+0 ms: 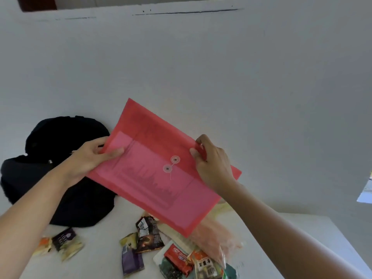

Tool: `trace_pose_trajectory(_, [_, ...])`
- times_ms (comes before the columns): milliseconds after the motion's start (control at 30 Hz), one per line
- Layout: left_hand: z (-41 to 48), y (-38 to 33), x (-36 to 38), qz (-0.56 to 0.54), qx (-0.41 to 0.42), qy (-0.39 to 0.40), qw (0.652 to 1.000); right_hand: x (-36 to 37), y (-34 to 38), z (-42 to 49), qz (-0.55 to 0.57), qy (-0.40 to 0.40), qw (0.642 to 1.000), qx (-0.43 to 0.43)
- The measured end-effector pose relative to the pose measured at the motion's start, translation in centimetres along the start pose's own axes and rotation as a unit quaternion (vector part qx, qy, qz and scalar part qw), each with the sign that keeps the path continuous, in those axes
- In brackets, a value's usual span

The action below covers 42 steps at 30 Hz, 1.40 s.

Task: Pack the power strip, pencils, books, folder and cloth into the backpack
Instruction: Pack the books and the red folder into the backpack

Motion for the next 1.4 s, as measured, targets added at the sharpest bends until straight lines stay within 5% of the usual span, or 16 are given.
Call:
trace_pose_trajectory(233, [-0.6,2.0,-7.3,-0.016,0.039,-0.114,0.993,3.8,2.8,1.9,0.084,-0.02,0.992,0.091])
trace_pose_trajectory(300, [-0.1,2.9,-10.5,-0.127,0.035,-0.136,0.982,6.2,3.5,2.2,0.159,-0.018,0.976,0.148])
trace_pose_trajectory(400, [0.6,4.6,-13.8,-0.28,-0.028,-0.07,0.957,11.1,5.4,2.6,0.286,0.0,0.931,0.228])
trace_pose_trajectory(567, [0.0,5.7,-16.5,-0.228,-0.051,0.061,0.97,17.9,11.2,3.9,0.377,0.001,0.881,0.284])
trace_pose_trajectory(800, [3.0,1.1,-25.7,-0.164,0.099,-0.042,0.981,22.3,19.0,7.0,0.541,0.086,0.796,0.256])
trace_pose_trajectory(933, [4.3,-2.2,-28.7,-0.087,0.178,-0.044,0.979,23.8,22.0,9.0,0.515,0.128,0.813,0.239])
trace_pose_trajectory(1200, [6.2,0.4,-34.5,0.135,0.131,-0.195,0.963,24.5,24.6,13.7,0.428,-0.074,0.882,0.185])
trace_pose_trajectory(1400, [8.1,6.5,-33.2,0.347,0.088,-0.006,0.934,26.9,23.8,14.6,0.352,-0.105,0.915,0.169])
Point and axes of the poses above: each hand's wrist, its own z-axis towards the middle knuckle, its own x-axis out of the palm, y = z × x, the point moved 4 cm from there along z, towards the middle knuckle, and after that the axes turned 8 degrees about -z, right-handed, at the moved point
